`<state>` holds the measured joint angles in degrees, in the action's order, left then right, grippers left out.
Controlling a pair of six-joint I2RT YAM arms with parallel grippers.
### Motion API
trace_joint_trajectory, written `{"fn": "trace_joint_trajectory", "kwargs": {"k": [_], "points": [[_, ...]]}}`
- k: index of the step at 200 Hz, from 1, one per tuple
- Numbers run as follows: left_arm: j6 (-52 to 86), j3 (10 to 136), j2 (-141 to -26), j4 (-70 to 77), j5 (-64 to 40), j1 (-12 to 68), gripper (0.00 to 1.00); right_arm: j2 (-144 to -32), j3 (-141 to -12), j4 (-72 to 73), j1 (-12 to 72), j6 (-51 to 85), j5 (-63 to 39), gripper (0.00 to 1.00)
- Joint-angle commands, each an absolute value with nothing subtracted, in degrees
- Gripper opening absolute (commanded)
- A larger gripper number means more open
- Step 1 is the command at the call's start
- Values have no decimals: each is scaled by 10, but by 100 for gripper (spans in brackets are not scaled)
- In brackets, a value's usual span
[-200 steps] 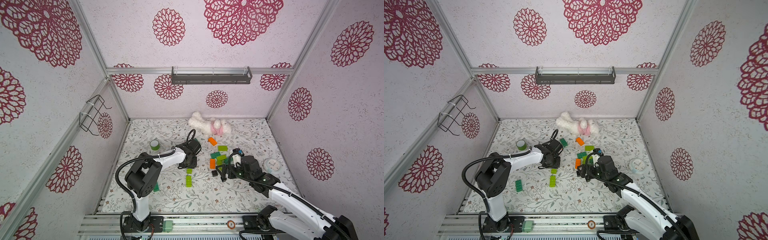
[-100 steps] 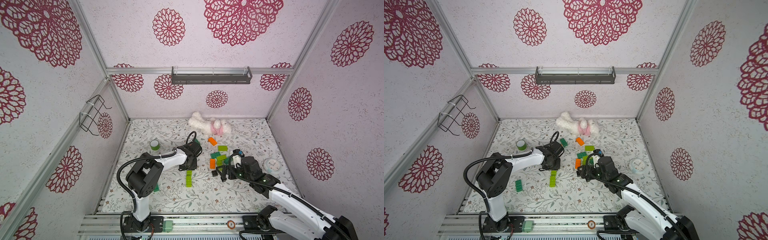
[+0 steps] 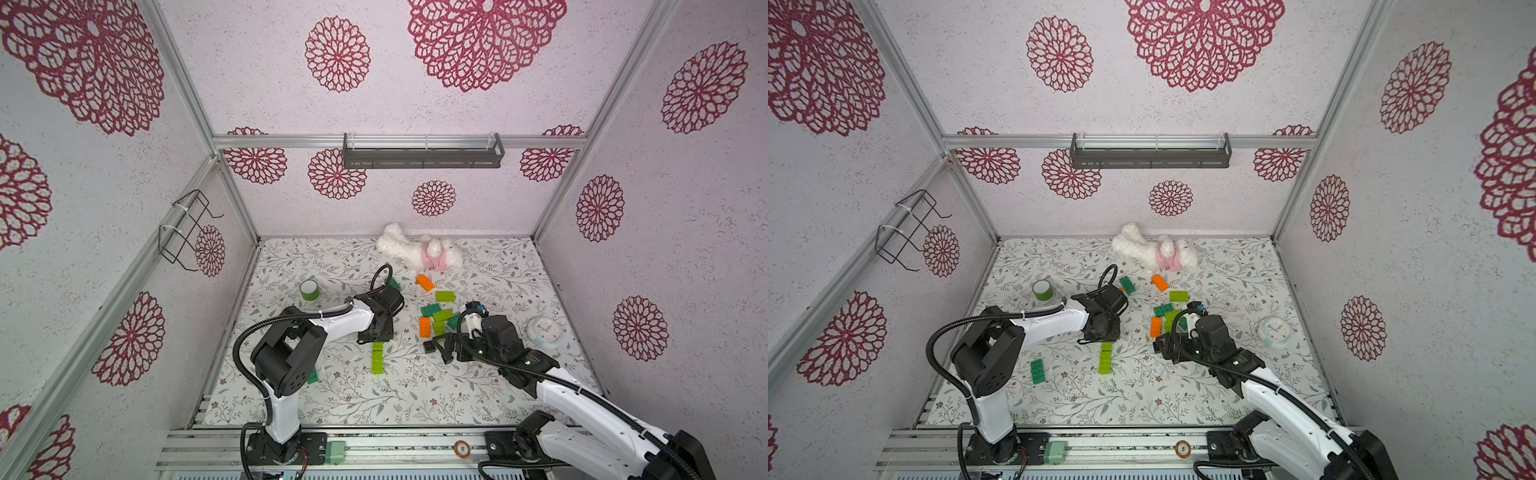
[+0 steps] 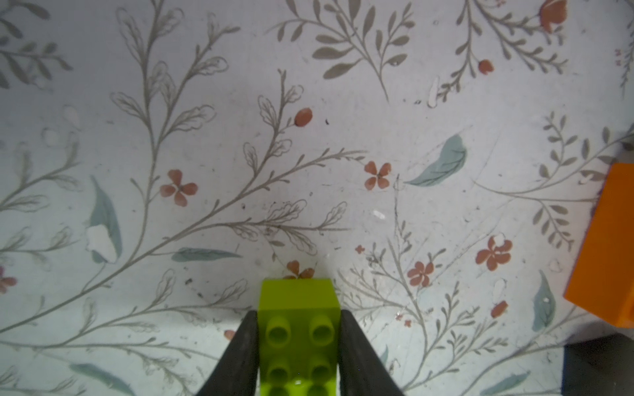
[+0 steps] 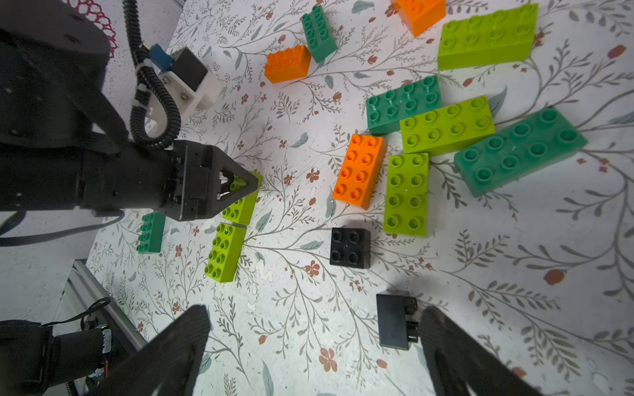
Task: Assemble a small pinwheel with lego
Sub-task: Assemble the lego brick at the center of the board, then move the lego brick at the center of the board.
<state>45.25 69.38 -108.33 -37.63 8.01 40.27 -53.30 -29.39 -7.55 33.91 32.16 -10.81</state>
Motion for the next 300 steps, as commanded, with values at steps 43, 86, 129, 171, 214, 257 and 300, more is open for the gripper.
{"fn": "trace_joint_trajectory", "kwargs": {"k": [43, 86, 129, 171, 214, 257, 300], "points": [[465, 684, -1063, -383, 96, 410, 40, -526, -292, -59, 338, 331, -108, 99], [467, 682, -1059, -384, 98, 412, 43, -525, -289, -58, 338, 332, -106, 99], [462, 685, -1056, -377, 90, 413, 48, -526, -289, -59, 338, 333, -103, 99], [468, 689, -1046, -382, 92, 413, 69, -527, -293, -67, 338, 330, -90, 99], [454, 695, -988, -352, 90, 406, 96, -546, -325, -106, 331, 342, -26, 99], [427, 669, -842, -271, 80, 388, 97, -627, -390, -198, 304, 431, 116, 99], [403, 594, -670, -248, 4, 306, 97, -736, -436, -204, 285, 474, 163, 93]]}}
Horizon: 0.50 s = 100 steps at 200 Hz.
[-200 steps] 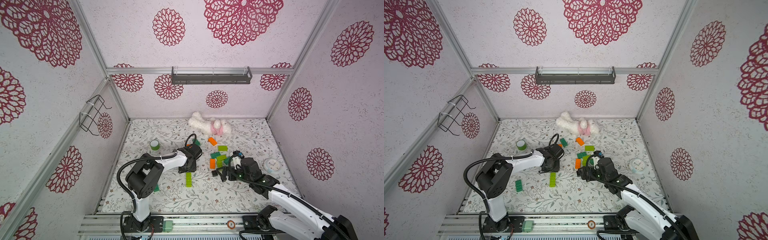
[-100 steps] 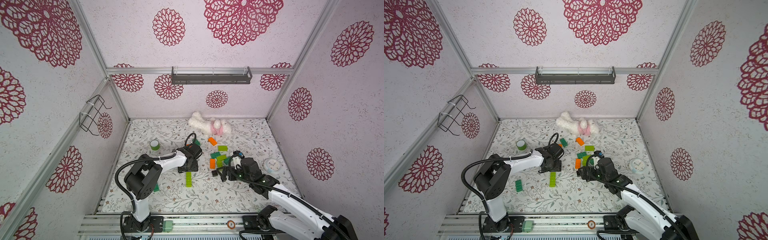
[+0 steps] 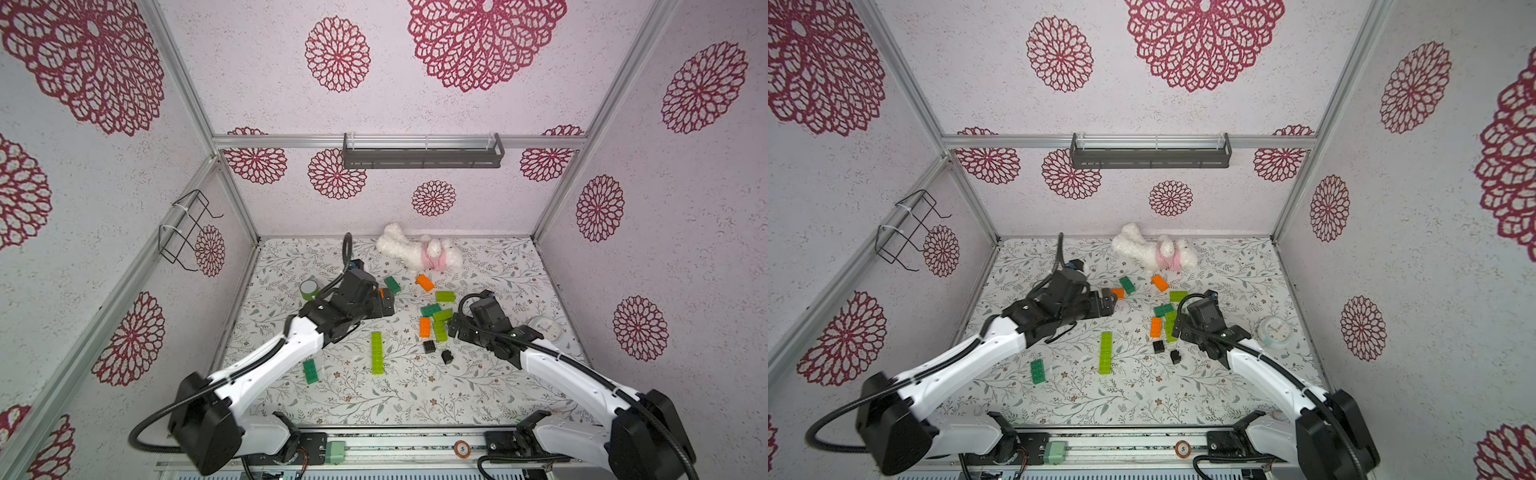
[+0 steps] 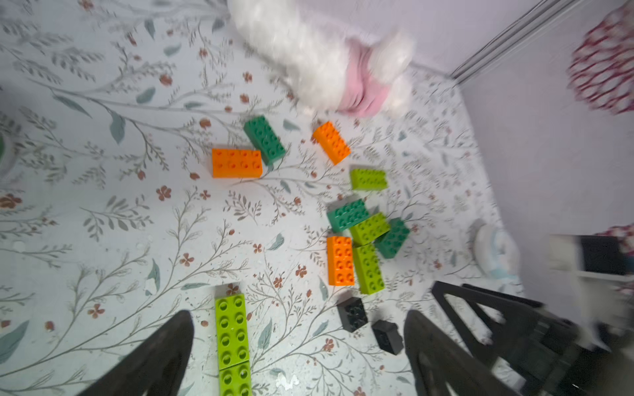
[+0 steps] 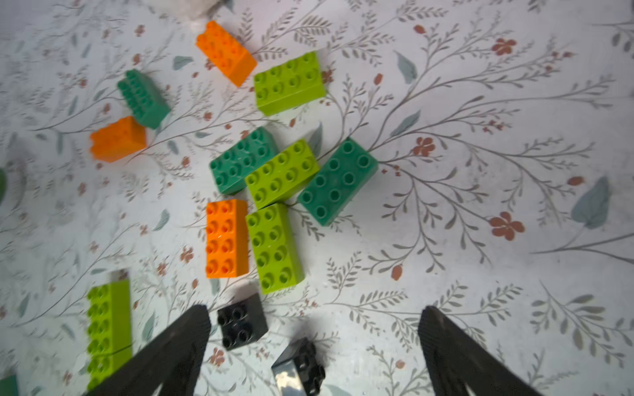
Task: Assemble a small pinwheel with lego
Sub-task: Move the lego brick at the center of the board.
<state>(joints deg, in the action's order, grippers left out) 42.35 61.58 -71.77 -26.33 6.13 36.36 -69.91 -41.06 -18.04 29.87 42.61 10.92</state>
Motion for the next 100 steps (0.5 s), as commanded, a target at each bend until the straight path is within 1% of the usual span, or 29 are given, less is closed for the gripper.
{"fn": "trace_joint_trajectory", "kwargs": {"k": [1, 10, 21, 31, 43, 58, 100], "points": [[402, 594, -667, -250, 0, 303, 97, -738, -437, -202, 284, 474, 162, 93], [392, 594, -655, -267, -30, 277, 97, -755, -444, -190, 276, 480, 153, 89], [381, 596, -648, -289, -55, 251, 97, -773, -449, -168, 265, 483, 140, 82], [382, 601, -646, -307, -65, 232, 97, -793, -456, -156, 254, 489, 134, 79], [388, 604, -648, -312, -103, 213, 97, -822, -473, -156, 244, 492, 130, 76], [391, 610, -652, -312, -151, 203, 97, -851, -490, -150, 239, 483, 117, 65], [348, 694, -679, -382, -188, 193, 97, -899, -505, -142, 237, 495, 125, 65]]}}
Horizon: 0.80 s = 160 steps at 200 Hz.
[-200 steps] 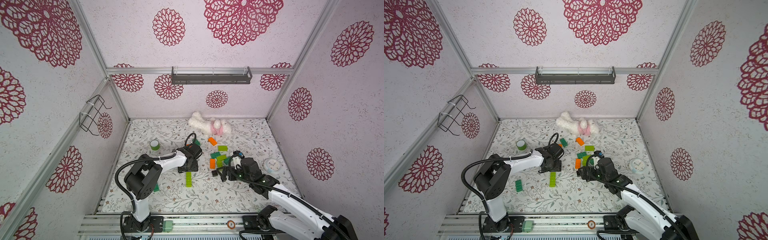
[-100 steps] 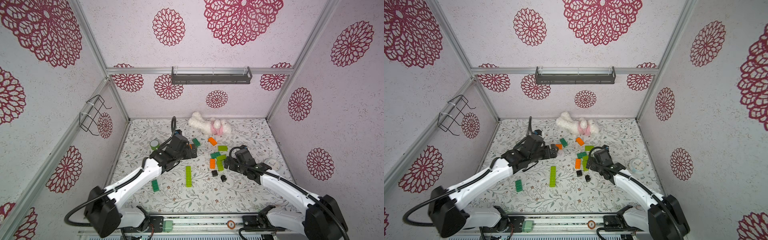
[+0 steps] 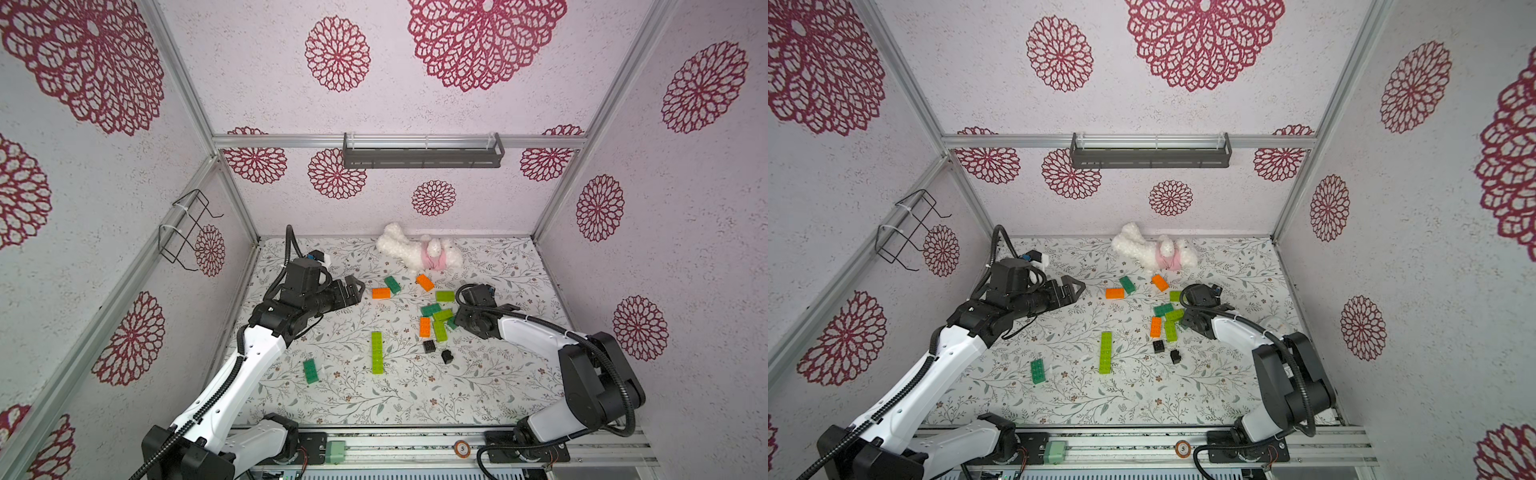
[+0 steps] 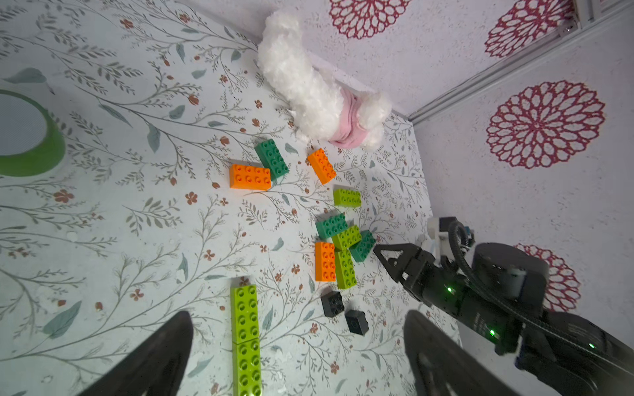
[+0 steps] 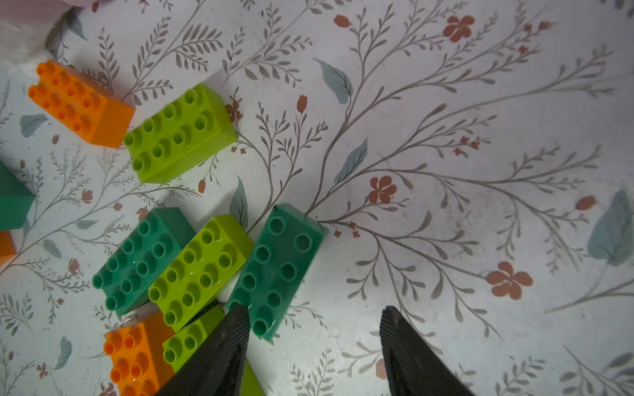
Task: Assemble a small pinwheel with lego
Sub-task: Move the lego brick at the center of the board.
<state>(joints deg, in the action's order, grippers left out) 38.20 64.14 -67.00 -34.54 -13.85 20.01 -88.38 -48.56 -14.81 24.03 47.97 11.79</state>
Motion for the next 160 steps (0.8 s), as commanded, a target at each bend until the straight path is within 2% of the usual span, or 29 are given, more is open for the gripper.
{"fn": "trace_joint_trajectory", "kwargs": {"k": [1, 26, 59, 160], "points": [[347, 695, -679, -383, -188, 194, 97, -900, -506, -142, 237, 495, 125, 65], [335, 704, -682, -381, -196, 193, 97, -922, -517, -134, 237, 505, 126, 65], [326, 629, -649, -339, -187, 184, 97, -939, -535, -141, 237, 510, 132, 66], [316, 629, -672, -350, -201, 197, 97, -978, -549, -145, 234, 516, 150, 66]]}}
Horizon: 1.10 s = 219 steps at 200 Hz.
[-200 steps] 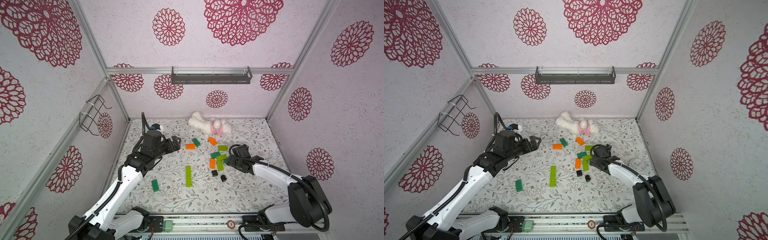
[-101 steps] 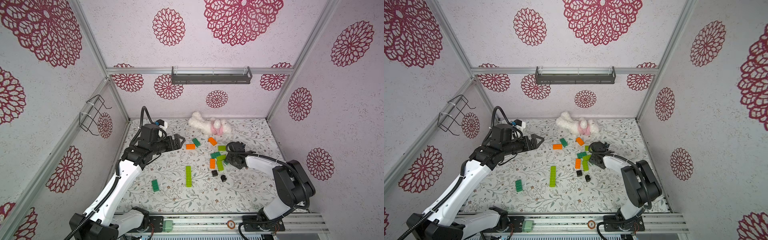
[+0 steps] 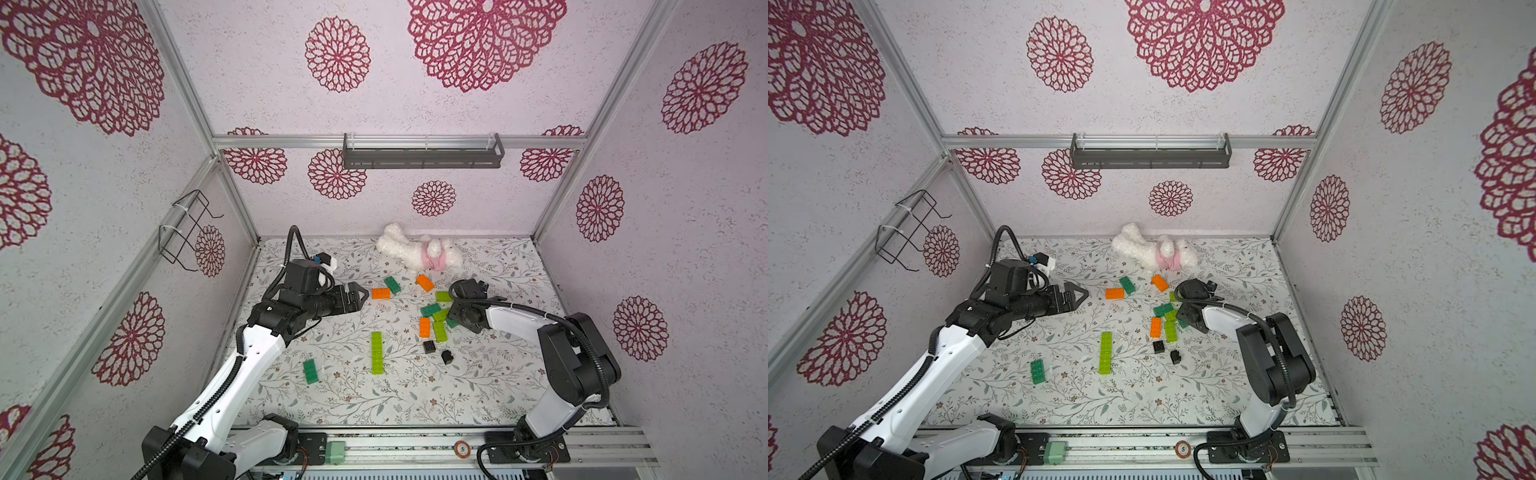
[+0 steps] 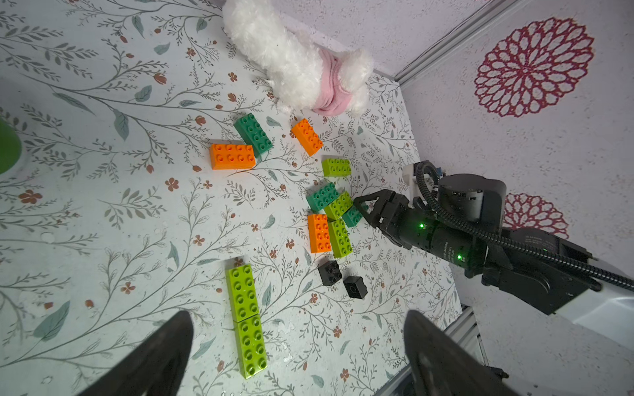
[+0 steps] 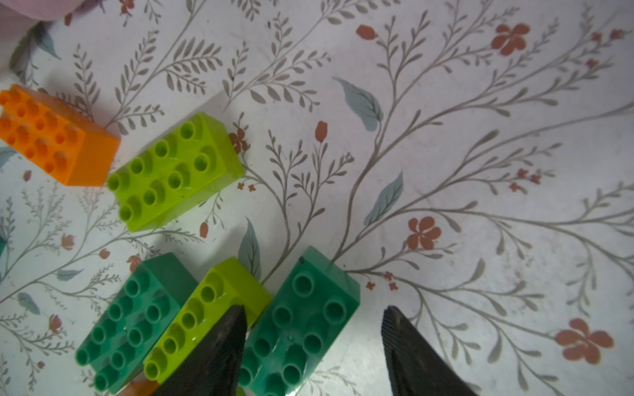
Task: Assemble a small pinwheel with lego
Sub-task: Move the lego brick at the center of the board.
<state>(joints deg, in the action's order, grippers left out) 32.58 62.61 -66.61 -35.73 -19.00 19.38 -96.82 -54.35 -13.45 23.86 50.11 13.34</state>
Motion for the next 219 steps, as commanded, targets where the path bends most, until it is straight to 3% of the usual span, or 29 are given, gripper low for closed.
{"fn": "trace_joint_trajectory", "kwargs": {"k": [1, 90, 112, 142, 162, 188, 219], "points": [[316, 629, -672, -350, -201, 197, 97, -978, -549, -145, 234, 517, 150, 66], [313, 628, -678, -350, -190, 199, 97, -968, -534, -135, 216, 497, 145, 57], [312, 628, -679, -351, -188, 199, 97, -947, -516, -126, 216, 473, 131, 46], [311, 630, -677, -351, -188, 199, 97, -923, -497, -126, 217, 415, 94, 40], [311, 630, -677, -351, -189, 199, 97, -902, -482, -132, 216, 379, 91, 42], [311, 630, -675, -351, -193, 199, 97, -869, -481, -151, 217, 348, 107, 58], [309, 627, -670, -346, -193, 200, 97, -825, -478, -186, 217, 386, 89, 60]]}}
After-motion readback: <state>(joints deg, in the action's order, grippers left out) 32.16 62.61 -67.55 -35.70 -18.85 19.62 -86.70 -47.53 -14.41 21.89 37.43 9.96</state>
